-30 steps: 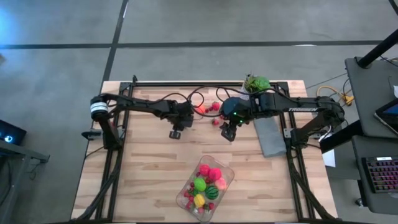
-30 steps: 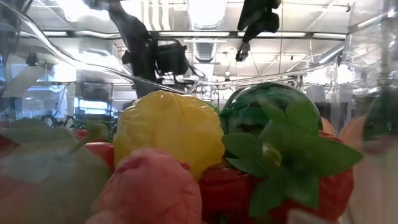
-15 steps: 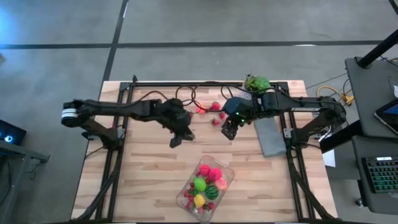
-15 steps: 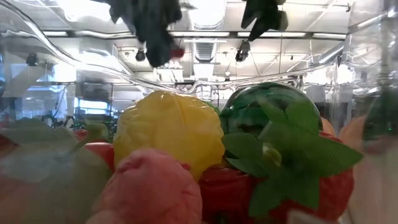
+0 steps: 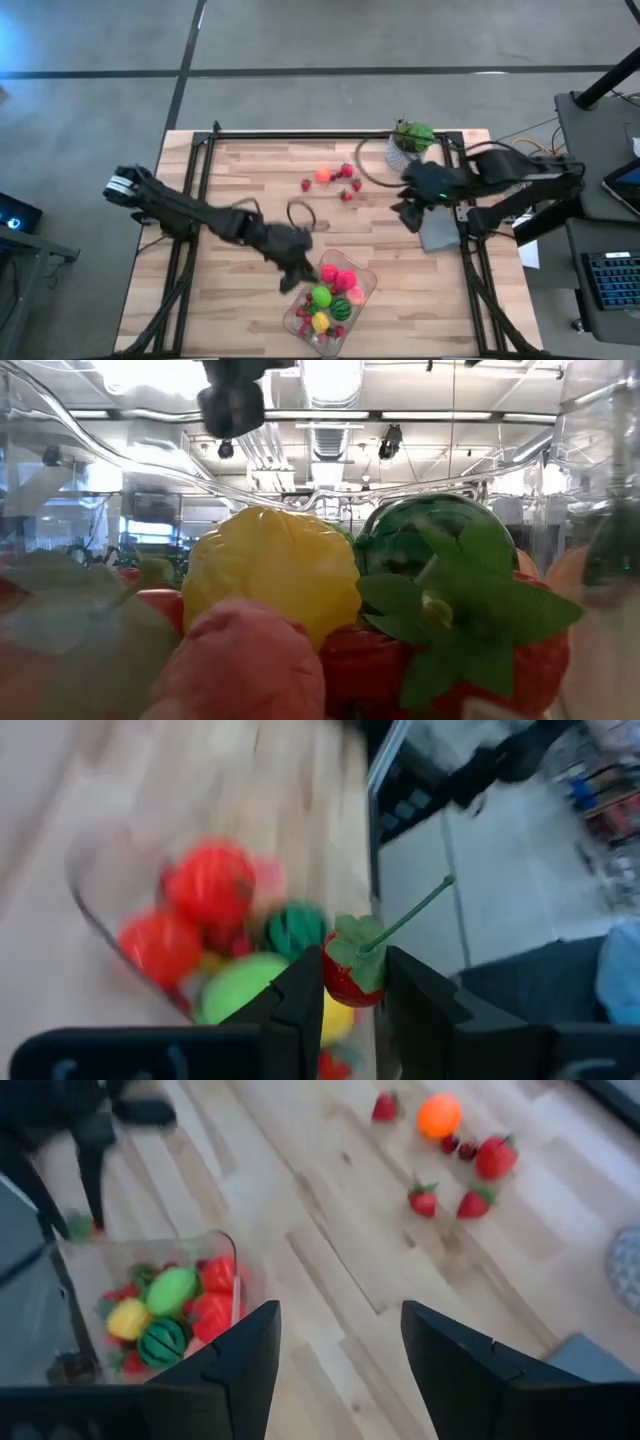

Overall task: Pick and placing Produce into tupperware
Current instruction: Put the red strawberry into the transparent basket

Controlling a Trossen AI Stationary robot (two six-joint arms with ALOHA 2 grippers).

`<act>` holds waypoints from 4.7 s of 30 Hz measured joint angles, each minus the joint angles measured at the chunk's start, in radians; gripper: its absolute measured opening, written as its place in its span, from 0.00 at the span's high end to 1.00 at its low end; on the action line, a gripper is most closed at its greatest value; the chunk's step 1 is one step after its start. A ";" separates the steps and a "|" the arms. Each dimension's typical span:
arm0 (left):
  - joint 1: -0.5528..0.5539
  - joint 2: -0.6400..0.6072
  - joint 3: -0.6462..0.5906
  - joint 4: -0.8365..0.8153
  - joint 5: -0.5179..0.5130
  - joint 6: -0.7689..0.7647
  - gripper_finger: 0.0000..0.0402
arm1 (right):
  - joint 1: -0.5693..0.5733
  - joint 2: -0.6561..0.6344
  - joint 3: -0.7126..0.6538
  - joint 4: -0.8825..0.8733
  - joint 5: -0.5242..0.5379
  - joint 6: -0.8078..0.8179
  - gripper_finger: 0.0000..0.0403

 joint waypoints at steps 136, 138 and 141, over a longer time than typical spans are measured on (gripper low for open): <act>0.627 -0.002 -0.065 -0.574 -0.374 0.419 0.34 | -0.615 0.764 -0.152 0.449 -0.237 -0.163 0.62; 0.627 -0.002 -0.065 -0.575 -0.374 0.419 0.34 | -0.615 0.764 -0.152 0.448 -0.247 -0.163 0.64; 0.627 -0.002 -0.065 -0.575 -0.374 0.419 0.34 | -0.615 0.763 -0.152 0.440 -0.269 -0.155 0.66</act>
